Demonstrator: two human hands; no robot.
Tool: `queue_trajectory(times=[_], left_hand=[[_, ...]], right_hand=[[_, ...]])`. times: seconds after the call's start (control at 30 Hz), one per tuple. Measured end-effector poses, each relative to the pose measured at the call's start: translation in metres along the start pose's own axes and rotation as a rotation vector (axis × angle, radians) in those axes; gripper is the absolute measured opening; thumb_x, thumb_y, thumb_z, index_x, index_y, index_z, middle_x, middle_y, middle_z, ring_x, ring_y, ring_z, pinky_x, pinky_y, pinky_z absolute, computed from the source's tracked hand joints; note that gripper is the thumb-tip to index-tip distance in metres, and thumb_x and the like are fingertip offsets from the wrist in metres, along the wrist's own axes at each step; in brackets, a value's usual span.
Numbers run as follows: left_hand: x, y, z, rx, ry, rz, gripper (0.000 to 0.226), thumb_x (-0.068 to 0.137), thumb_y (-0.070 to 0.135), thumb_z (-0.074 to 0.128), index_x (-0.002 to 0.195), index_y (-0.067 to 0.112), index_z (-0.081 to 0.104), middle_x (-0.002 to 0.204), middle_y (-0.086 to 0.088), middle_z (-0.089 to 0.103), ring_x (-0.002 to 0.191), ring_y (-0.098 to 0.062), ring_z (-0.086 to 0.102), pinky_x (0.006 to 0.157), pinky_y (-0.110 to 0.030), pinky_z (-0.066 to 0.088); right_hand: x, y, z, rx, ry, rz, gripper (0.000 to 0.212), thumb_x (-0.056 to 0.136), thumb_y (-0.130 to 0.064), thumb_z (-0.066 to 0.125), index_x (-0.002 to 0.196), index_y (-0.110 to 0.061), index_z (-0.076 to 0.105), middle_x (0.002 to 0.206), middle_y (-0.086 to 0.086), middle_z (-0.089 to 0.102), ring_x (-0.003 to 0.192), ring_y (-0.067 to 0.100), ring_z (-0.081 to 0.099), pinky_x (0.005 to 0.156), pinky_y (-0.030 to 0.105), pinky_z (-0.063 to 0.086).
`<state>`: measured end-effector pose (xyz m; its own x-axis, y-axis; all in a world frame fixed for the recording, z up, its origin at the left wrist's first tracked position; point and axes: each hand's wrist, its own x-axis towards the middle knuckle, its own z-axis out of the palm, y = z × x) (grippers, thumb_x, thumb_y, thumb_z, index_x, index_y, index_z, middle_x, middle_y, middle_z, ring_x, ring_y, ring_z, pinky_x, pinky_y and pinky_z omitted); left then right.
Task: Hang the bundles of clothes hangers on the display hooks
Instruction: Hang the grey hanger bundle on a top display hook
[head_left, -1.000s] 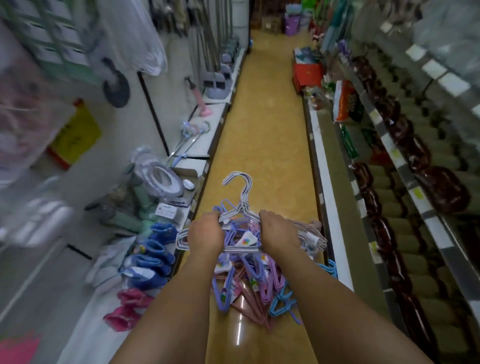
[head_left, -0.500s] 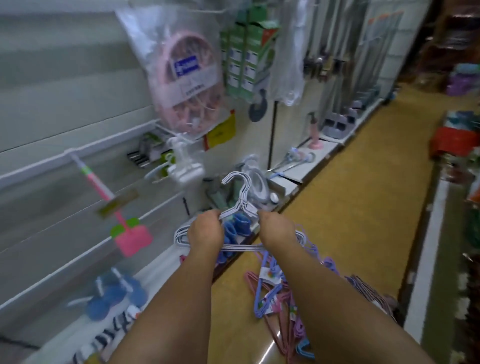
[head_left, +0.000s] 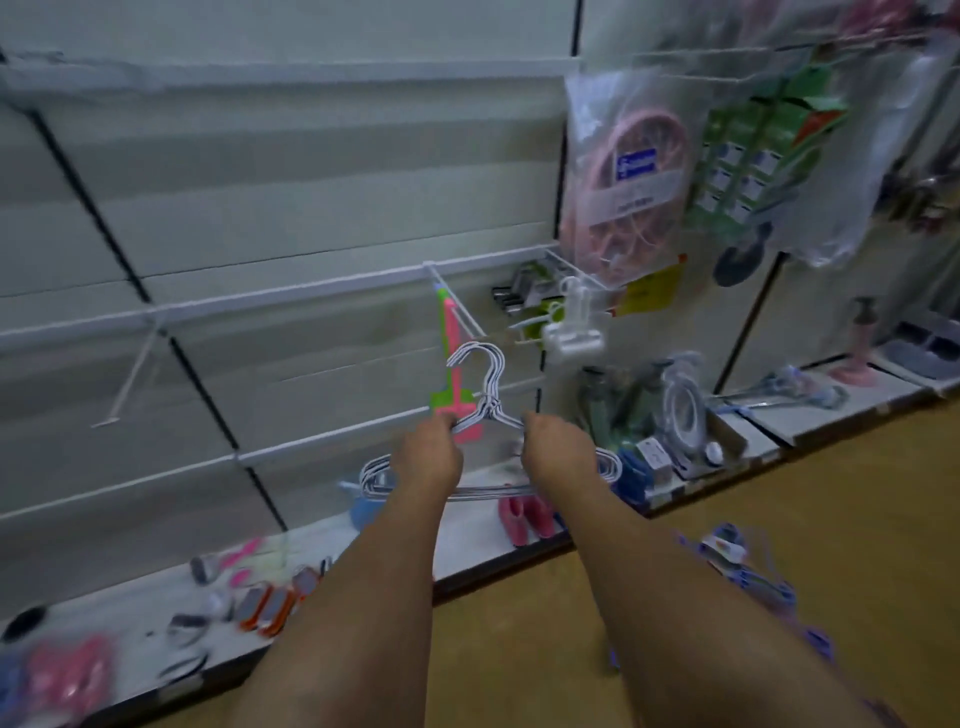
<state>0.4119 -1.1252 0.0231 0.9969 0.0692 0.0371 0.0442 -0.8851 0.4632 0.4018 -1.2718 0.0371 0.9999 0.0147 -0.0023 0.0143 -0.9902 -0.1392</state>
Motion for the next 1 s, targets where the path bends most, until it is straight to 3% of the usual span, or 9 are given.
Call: queue_trajectory(times=[0.1, 0.43, 0.8, 1.0], left_hand=[[-0.008, -0.041, -0.035, 0.005, 0.06, -0.016, 0.042, 0.083, 0.004, 0.05, 0.117, 0.024, 0.063, 0.11, -0.014, 0.066, 0.106, -0.035, 0.06, 0.083, -0.038, 0.048], [-0.012, -0.141, -0.152, 0.061, 0.257, 0.001, 0.036, 0.092, 0.009, 0.045, 0.12, 0.025, 0.062, 0.115, -0.009, 0.058, 0.106, -0.032, 0.056, 0.083, -0.036, 0.046], [0.018, -0.146, -0.254, 0.055, 0.513, 0.102, 0.042, 0.093, 0.014, 0.039, 0.132, 0.024, 0.051, 0.125, 0.0, 0.054, 0.11, -0.025, 0.054, 0.082, -0.036, 0.047], [0.063, -0.123, -0.303, 0.074, 0.708, 0.154, 0.05, 0.093, 0.005, 0.037, 0.137, 0.026, 0.048, 0.128, 0.0, 0.056, 0.107, -0.027, 0.056, 0.079, -0.034, 0.043]], right_hand=[[0.001, -0.051, -0.001, 0.035, 0.048, -0.056, 0.03, 0.092, -0.006, 0.041, 0.119, -0.012, 0.054, 0.113, 0.012, 0.063, 0.104, 0.033, 0.061, 0.081, 0.037, 0.048], [0.004, -0.19, -0.031, 0.123, 0.267, -0.133, 0.019, 0.093, -0.009, 0.044, 0.104, -0.015, 0.058, 0.106, 0.012, 0.065, 0.1, 0.033, 0.061, 0.068, 0.032, 0.04], [0.043, -0.255, -0.119, 0.157, 0.509, -0.174, 0.028, 0.096, -0.012, 0.041, 0.118, -0.019, 0.057, 0.118, 0.007, 0.061, 0.109, 0.031, 0.058, 0.08, 0.035, 0.044], [0.084, -0.271, -0.178, 0.208, 0.641, -0.197, 0.024, 0.097, -0.014, 0.043, 0.114, -0.02, 0.059, 0.11, 0.009, 0.064, 0.101, 0.035, 0.059, 0.068, 0.032, 0.037]])
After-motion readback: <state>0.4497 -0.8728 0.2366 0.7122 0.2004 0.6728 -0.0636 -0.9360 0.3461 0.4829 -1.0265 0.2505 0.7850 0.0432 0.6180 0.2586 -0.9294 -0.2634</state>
